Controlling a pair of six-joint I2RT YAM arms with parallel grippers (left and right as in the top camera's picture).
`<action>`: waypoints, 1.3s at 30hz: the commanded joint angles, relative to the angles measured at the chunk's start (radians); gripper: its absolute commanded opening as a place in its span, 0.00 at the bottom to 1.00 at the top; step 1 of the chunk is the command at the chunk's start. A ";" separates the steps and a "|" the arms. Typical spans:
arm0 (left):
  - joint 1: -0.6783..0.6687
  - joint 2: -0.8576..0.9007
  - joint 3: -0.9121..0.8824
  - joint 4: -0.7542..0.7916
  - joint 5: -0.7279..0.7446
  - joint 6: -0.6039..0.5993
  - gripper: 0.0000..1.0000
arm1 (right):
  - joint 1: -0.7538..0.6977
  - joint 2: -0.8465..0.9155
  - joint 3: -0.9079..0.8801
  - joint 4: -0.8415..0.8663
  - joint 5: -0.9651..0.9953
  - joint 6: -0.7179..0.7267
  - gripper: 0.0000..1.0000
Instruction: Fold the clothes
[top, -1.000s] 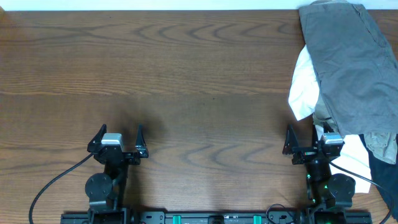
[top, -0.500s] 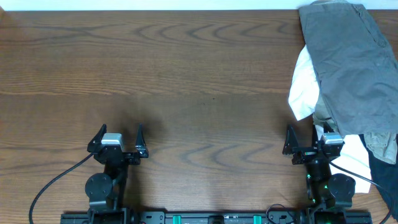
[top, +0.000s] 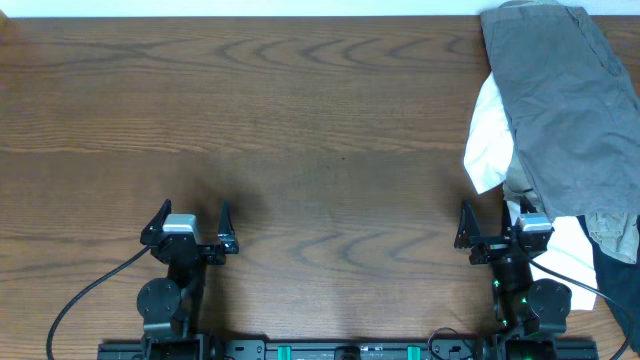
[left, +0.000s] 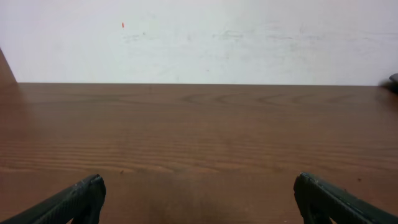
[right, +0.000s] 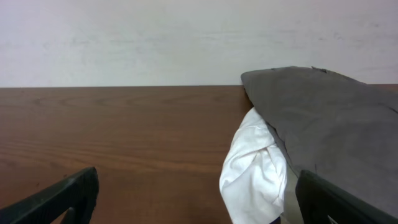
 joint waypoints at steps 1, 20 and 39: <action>0.006 -0.006 -0.010 -0.045 0.014 -0.001 0.98 | 0.011 -0.005 -0.003 -0.003 -0.001 0.008 0.99; 0.006 -0.006 -0.010 -0.045 0.014 -0.001 0.98 | 0.011 -0.005 -0.003 -0.003 -0.001 0.008 0.99; 0.006 -0.006 -0.010 -0.045 0.014 -0.001 0.98 | 0.011 -0.005 -0.003 0.023 0.056 -0.003 0.99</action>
